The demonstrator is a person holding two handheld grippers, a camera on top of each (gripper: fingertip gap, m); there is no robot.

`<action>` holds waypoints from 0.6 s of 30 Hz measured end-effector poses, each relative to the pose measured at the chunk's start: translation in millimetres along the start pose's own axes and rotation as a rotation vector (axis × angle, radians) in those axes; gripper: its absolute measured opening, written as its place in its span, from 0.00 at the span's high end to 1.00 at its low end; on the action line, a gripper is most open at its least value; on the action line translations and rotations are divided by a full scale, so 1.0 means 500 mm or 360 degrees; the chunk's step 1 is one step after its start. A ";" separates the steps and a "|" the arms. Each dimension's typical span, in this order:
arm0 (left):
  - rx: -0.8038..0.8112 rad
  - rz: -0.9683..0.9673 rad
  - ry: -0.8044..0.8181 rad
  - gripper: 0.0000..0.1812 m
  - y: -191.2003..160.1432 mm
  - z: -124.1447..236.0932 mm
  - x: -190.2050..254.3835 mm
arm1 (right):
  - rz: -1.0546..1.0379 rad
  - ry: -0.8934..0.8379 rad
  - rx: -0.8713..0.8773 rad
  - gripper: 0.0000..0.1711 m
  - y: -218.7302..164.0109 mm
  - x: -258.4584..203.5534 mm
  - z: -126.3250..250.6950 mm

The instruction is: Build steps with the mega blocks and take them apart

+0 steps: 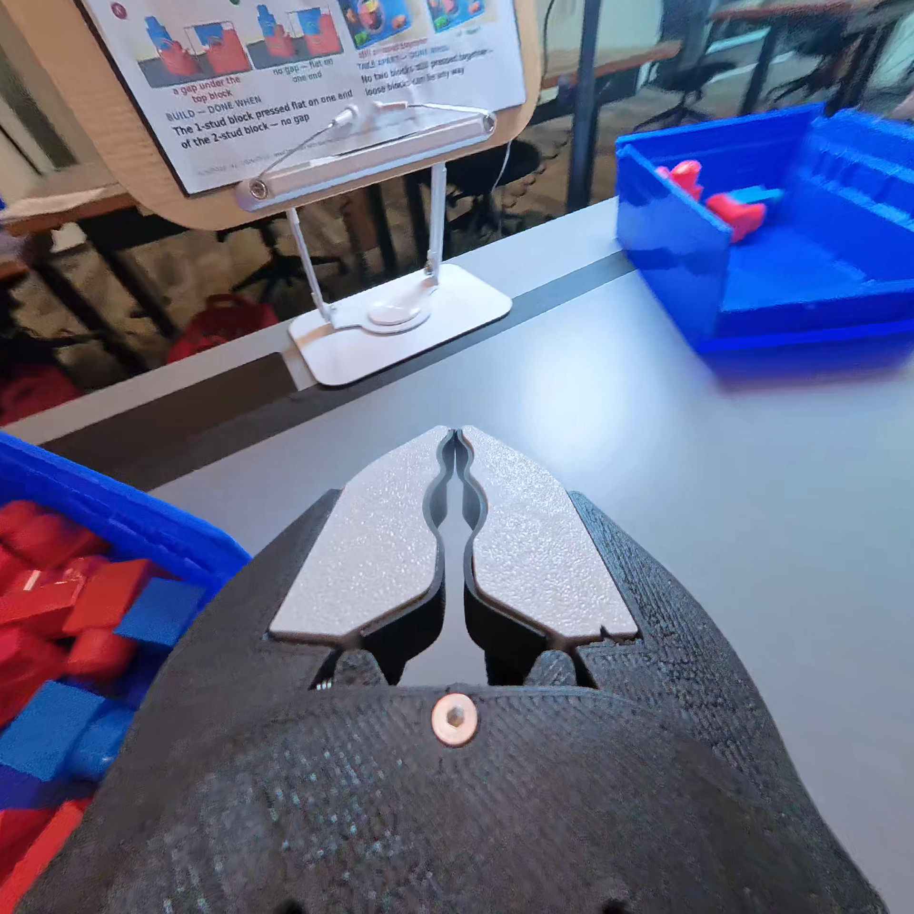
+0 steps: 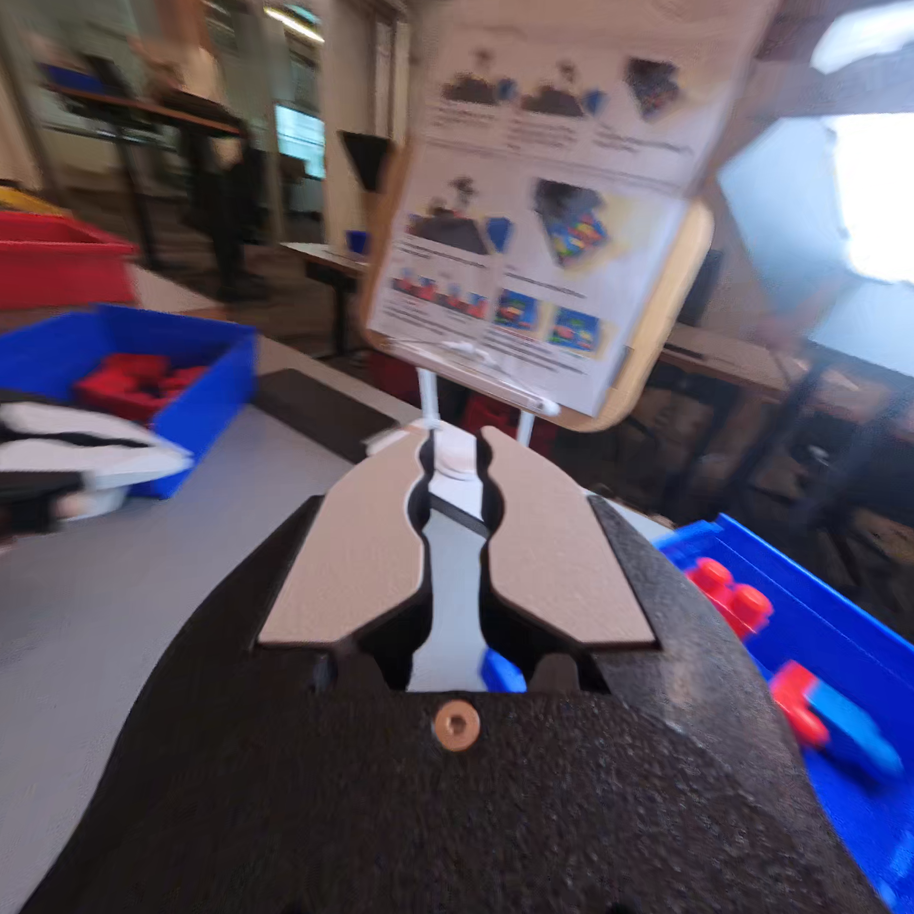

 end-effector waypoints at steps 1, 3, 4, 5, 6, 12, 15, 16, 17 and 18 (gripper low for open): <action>-0.0051 -0.0064 0.0055 1.00 0.005 -0.017 0.005 | 0.0046 0.0186 0.0016 1.00 0.003 -0.068 0.019; -0.0151 -0.0218 0.0172 1.00 0.014 -0.047 0.021 | 0.0111 0.0395 0.0031 1.00 0.001 -0.184 0.047; -0.0205 -0.0294 0.0217 1.00 0.017 -0.061 0.031 | 0.0143 0.0493 0.0005 1.00 -0.006 -0.236 0.058; -0.0256 -0.0375 0.0261 1.00 0.019 -0.074 0.040 | 0.0170 0.0559 -0.0003 1.00 -0.014 -0.280 0.066; -0.0291 -0.0442 0.0306 1.00 0.021 -0.084 0.048 | 0.0203 0.0610 -0.0019 1.00 -0.024 -0.318 0.071; -0.0471 -0.0692 0.0454 1.00 0.000 -0.107 0.068 | 0.0330 0.0631 -0.0284 1.00 -0.112 -0.410 0.054; -0.0515 -0.0774 0.0484 1.00 -0.017 -0.111 0.074 | 0.0280 0.0648 -0.0358 1.00 -0.138 -0.413 0.047; -0.0527 -0.0807 0.0494 1.00 -0.020 -0.113 0.076 | 0.0283 0.0636 -0.0391 1.00 -0.144 -0.411 0.045; -0.0533 -0.0832 0.0505 1.00 -0.023 -0.115 0.078 | 0.0292 0.0620 -0.0418 1.00 -0.149 -0.408 0.041; -0.0542 -0.0845 0.0505 1.00 -0.025 -0.117 0.080 | 0.0297 0.0608 -0.0425 1.00 -0.153 -0.404 0.038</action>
Point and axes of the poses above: each gripper's, where its closed fingertips meet, z back along the fingers, y out of its top, x = y × z across the jaws, the point moved 8 cm from there along z, back along the fingers, and after that the axes turned 13 degrees about -z, right-handed, at the moved point
